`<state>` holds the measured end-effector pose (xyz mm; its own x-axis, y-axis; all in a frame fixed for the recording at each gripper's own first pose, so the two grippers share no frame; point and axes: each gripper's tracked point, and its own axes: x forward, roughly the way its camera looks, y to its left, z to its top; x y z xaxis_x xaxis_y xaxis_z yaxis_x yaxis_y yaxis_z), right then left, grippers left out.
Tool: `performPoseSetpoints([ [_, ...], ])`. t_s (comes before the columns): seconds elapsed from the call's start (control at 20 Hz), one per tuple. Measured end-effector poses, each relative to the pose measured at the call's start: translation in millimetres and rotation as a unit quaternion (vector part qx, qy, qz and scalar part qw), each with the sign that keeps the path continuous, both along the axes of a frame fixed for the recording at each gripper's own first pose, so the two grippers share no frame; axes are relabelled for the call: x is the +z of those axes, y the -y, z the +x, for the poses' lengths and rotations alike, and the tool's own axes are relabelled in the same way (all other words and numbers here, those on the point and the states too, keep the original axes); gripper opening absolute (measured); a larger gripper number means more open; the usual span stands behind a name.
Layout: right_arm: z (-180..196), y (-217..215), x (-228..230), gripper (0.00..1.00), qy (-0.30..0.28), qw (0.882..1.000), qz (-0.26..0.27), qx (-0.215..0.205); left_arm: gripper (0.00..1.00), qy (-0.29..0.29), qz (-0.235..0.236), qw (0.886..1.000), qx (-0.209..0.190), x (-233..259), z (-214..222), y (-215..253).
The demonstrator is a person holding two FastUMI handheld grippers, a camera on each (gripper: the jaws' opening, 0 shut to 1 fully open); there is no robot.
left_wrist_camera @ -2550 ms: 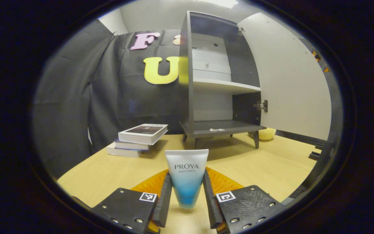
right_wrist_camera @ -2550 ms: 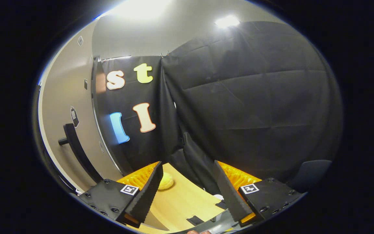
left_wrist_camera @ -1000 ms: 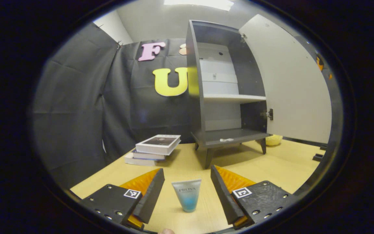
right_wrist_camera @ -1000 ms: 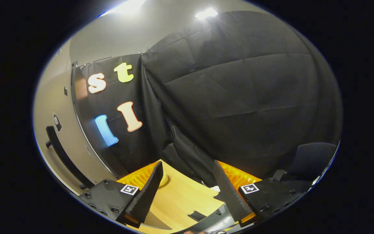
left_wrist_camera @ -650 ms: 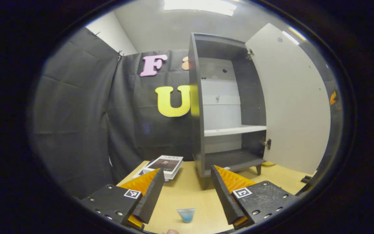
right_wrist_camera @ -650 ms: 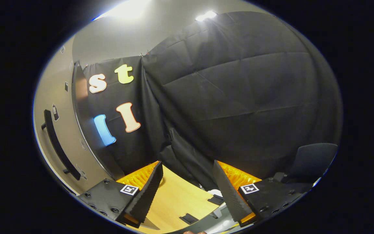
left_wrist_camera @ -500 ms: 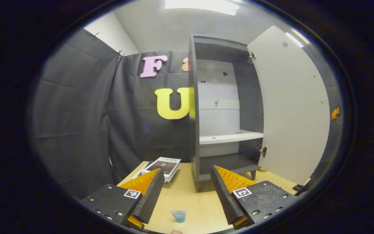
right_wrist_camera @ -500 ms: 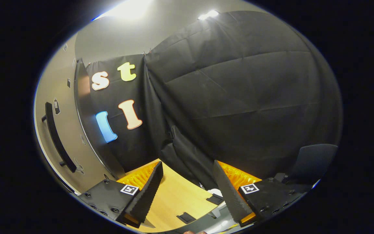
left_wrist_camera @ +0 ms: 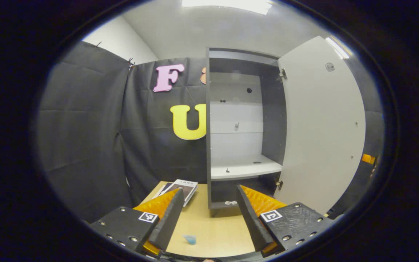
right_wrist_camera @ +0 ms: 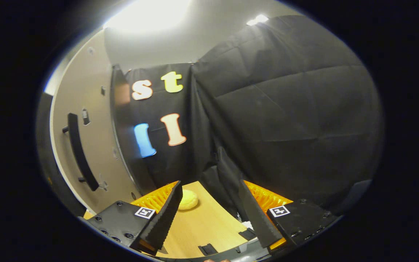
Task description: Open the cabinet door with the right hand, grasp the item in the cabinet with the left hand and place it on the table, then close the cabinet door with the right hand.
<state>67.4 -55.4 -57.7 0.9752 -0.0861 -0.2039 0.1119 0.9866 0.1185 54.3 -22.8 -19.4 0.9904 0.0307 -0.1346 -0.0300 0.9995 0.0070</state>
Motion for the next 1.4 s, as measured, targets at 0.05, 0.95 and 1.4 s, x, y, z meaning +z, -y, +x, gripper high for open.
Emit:
performPoseSetpoints([
  [0.05, 5.2, -17.4, 7.0, 0.93, 0.004, 0.999, -0.005, 0.034, 0.87, -0.003, -0.006, 1.000, 0.002, 6.1, -3.0, 3.6],
  [0.95, 18.9, -113.6, 72.8, 0.96, 0.024, 0.992, -0.059, 0.113, 0.87, -0.011, -0.025, 1.000, 0.003, 24.7, 14.0, -58.8],
  [1.4, -5.7, -205.0, 64.8, 0.91, 0.021, 0.990, -0.022, 0.136, 0.87, -0.011, -0.024, 1.000, 0.015, 20.3, 35.0, -133.6],
])
